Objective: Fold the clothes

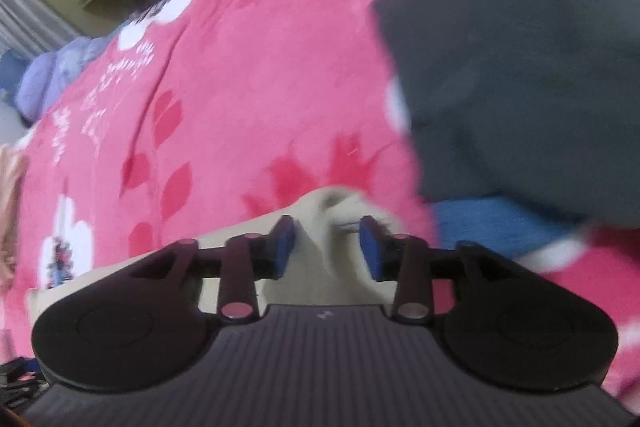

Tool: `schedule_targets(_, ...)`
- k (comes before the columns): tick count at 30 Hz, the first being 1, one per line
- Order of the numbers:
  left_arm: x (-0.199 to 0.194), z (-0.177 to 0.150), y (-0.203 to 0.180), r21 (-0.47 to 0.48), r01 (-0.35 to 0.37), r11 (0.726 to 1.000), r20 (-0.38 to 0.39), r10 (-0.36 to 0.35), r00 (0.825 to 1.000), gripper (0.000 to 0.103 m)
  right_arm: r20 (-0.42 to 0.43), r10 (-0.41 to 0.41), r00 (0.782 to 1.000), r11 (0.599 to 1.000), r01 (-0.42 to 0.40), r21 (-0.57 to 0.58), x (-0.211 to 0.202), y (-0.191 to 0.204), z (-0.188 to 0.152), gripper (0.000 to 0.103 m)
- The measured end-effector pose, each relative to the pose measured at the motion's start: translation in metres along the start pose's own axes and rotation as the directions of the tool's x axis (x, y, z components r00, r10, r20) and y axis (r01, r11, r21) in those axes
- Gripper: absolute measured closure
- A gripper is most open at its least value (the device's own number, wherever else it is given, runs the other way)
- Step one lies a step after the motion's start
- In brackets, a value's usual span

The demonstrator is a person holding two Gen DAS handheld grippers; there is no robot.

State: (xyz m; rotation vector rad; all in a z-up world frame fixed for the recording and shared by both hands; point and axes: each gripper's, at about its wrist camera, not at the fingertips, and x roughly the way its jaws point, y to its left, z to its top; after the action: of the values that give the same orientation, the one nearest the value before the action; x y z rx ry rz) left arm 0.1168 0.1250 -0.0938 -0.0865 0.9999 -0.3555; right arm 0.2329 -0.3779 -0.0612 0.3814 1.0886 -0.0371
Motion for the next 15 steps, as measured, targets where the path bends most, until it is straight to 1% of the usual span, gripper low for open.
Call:
schedule_targets(1, -0.003, 0.0, -0.002, 0.009, -0.008, 1.0, 0.008, 0.008, 1.0, 0.062, 0.011, -0.001, 1.0, 0.999, 0.002, -0.038, -0.014, 0.004, -0.001, 0.066)
schedule_targets(2, -0.007, 0.0, -0.005, 0.02, -0.011, 1.0, 0.018, 0.011, 1.0, 0.062, 0.015, 0.029, 0.999, 0.997, -0.028, -0.068, -0.028, 0.008, -0.005, 0.066)
schedule_targets(3, -0.011, 0.0, -0.009, 0.034, -0.009, 0.999, 0.029, 0.008, 1.0, 0.062, 0.0, 0.081, 0.997, 0.993, -0.081, -0.089, -0.043, 0.013, -0.012, 0.066)
schedule_targets(4, -0.017, -0.001, -0.014, 0.054, -0.002, 0.999, 0.041, 0.0, 0.999, 0.062, -0.037, 0.128, 0.991, 0.987, -0.131, -0.094, -0.053, 0.018, -0.02, 0.066)
schedule_targets(5, -0.022, -0.001, -0.019, 0.077, 0.006, 0.997, 0.052, -0.01, 0.999, 0.062, -0.088, 0.177, 0.98, 0.98, -0.184, -0.082, -0.061, 0.024, -0.03, 0.066)
schedule_targets(6, -0.027, -0.002, -0.025, 0.096, 0.028, 0.995, 0.053, -0.033, 0.998, 0.062, -0.152, 0.217, 0.964, 0.973, -0.227, -0.048, -0.064, 0.027, -0.042, 0.066)
schedule_targets(7, -0.031, -0.002, -0.031, 0.111, 0.061, 0.992, 0.045, -0.066, 0.997, 0.062, -0.213, 0.258, 0.942, 0.964, -0.267, -0.012, -0.067, 0.031, -0.055, 0.065)
schedule_targets(8, -0.035, -0.003, -0.037, 0.127, 0.094, 0.987, 0.037, -0.099, 0.994, 0.061, -0.272, 0.298, 0.915, 0.953, -0.302, 0.029, -0.07, 0.034, -0.068, 0.062)
schedule_targets(9, -0.039, -0.004, -0.043, 0.141, 0.139, 0.98, 0.018, -0.143, 0.99, 0.061, -0.331, 0.331, 0.884, 0.943, -0.317, 0.096, -0.067, 0.035, -0.082, 0.061)
schedule_targets(10, -0.04, -0.006, -0.049, 0.147, 0.189, 0.971, -0.01, -0.189, 0.982, 0.061, -0.386, 0.349, 0.854, 0.937, -0.313, 0.156, -0.062, 0.034, -0.096, 0.061)
schedule_targets(11, -0.04, -0.008, -0.054, 0.145, 0.237, 0.961, -0.046, -0.233, 0.971, 0.06, -0.426, 0.346, 0.836, 0.938, -0.294, 0.185, -0.057, 0.034, -0.107, 0.061)
schedule_targets(13, -0.039, -0.011, -0.061, 0.133, 0.321, 0.938, -0.118, -0.306, 0.945, 0.06, -0.454, 0.309, 0.836, 0.95, -0.257, 0.175, -0.051, 0.035, -0.122, 0.061)
schedule_targets(15, -0.039, -0.016, -0.064, 0.12, 0.367, 0.922, -0.155, -0.348, 0.925, 0.06, -0.481, 0.274, 0.833, 0.961, -0.219, 0.167, -0.045, 0.035, -0.136, 0.059)
